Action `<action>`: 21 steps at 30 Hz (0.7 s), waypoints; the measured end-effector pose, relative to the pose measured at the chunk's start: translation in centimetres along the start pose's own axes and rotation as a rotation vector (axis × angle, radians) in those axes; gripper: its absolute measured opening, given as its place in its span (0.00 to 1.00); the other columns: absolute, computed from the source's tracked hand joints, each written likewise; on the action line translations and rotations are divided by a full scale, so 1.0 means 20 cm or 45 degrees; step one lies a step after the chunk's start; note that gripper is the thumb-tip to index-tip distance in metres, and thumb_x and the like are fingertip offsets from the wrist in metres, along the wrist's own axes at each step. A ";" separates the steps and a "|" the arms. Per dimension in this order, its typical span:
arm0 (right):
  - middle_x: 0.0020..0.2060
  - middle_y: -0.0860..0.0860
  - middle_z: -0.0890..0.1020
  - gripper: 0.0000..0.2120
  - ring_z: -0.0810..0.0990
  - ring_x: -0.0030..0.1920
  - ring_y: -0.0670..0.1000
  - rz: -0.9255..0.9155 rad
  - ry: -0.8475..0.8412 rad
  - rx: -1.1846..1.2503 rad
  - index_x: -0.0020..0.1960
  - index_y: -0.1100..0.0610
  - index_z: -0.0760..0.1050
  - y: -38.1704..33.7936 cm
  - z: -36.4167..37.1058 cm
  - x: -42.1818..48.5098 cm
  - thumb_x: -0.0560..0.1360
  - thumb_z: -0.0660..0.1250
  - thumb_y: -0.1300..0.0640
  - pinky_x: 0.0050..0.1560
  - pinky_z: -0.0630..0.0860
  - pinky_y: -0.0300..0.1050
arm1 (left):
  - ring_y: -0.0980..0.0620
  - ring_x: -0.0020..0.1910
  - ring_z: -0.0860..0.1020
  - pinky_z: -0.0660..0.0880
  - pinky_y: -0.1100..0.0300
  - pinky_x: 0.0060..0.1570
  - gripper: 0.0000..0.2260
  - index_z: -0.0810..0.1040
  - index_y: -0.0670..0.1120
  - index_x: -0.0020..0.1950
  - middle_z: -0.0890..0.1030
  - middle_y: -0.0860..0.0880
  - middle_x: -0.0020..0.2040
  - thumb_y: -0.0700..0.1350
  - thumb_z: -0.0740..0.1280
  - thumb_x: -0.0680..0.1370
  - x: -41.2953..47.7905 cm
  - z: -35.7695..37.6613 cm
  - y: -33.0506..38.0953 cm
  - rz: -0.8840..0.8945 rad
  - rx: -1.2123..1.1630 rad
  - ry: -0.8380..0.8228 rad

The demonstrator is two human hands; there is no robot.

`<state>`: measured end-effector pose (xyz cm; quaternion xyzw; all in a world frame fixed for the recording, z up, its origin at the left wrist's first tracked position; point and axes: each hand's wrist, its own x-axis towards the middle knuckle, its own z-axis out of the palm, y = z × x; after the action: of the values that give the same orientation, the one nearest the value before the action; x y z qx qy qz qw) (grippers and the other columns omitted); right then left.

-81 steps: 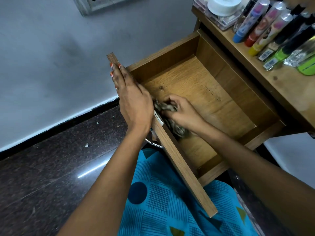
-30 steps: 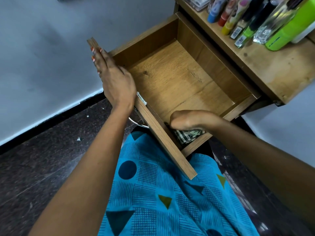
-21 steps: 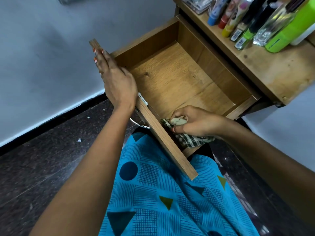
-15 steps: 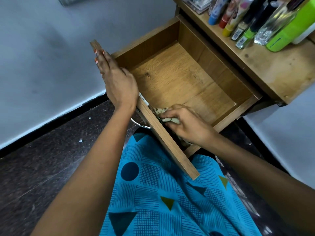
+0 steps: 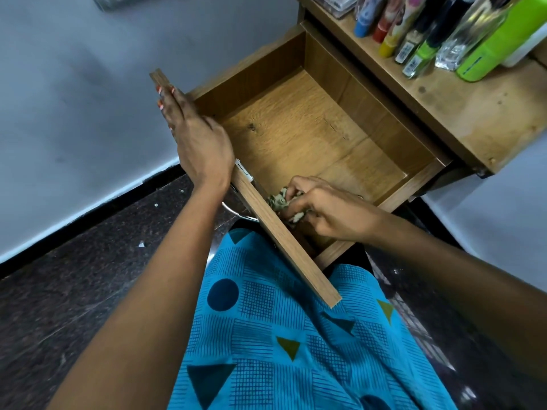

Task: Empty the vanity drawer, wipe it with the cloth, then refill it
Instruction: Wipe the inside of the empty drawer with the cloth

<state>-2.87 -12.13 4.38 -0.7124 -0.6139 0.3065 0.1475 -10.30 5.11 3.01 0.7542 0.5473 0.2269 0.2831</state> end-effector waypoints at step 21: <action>0.57 0.52 0.74 0.20 0.67 0.55 0.48 -0.159 -0.017 -0.274 0.55 0.53 0.79 0.01 -0.06 0.07 0.69 0.60 0.70 0.52 0.58 0.35 | 0.48 0.76 0.46 0.56 0.60 0.73 0.24 0.48 0.41 0.75 0.46 0.45 0.77 0.38 0.51 0.80 0.00 0.00 0.00 -0.005 -0.045 0.007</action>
<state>-1.93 -10.65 4.76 -0.6825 -0.6872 0.2338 0.0850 -10.31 5.09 3.10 0.7474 0.5455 0.2378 0.2953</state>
